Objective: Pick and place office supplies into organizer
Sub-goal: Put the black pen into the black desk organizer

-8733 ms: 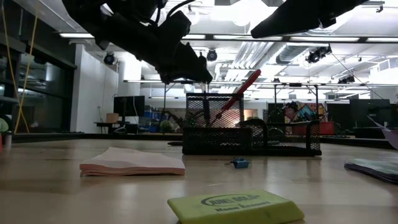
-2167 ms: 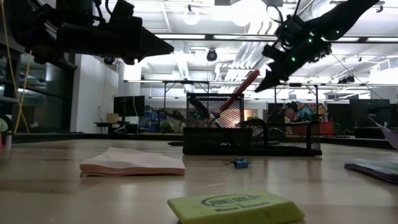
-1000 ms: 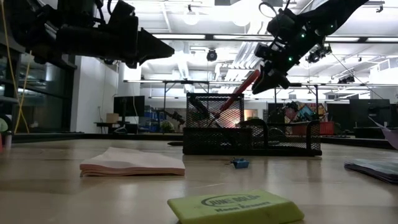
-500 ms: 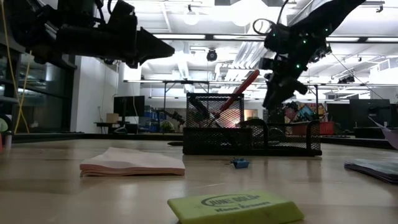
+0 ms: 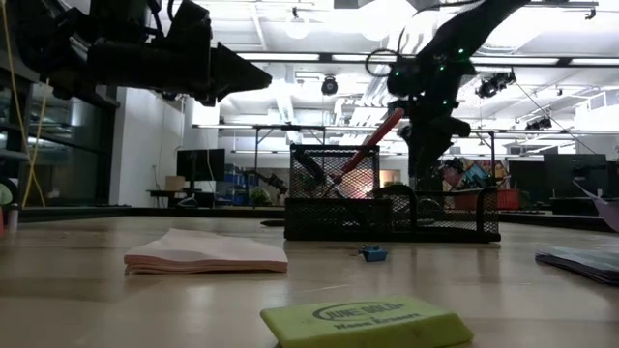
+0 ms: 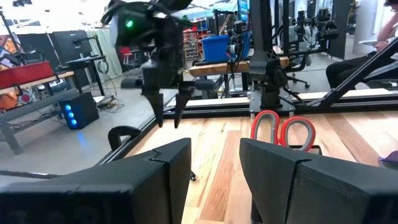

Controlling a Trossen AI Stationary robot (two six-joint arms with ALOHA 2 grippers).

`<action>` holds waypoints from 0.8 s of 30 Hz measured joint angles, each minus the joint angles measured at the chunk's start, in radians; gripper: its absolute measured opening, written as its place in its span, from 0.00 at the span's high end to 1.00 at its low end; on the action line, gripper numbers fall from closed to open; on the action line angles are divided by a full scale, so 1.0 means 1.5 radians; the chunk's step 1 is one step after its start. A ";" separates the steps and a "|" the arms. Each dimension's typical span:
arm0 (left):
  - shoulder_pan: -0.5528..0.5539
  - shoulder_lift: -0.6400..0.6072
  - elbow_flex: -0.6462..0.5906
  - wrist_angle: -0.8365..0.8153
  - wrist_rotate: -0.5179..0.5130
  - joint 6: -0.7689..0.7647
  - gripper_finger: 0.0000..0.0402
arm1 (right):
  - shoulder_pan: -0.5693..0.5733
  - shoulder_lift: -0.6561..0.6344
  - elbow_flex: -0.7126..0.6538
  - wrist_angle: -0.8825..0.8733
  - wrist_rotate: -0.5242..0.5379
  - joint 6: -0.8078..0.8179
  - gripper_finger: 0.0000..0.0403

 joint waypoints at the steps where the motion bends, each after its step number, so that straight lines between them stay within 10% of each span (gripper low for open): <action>1: 0.000 0.000 0.000 -0.004 0.000 0.002 0.68 | -0.003 0.012 0.005 -0.004 -0.001 -0.005 0.65; 24: 0.000 0.000 0.000 -0.029 0.001 0.012 0.68 | -0.007 0.048 0.011 -0.033 0.031 -0.083 0.65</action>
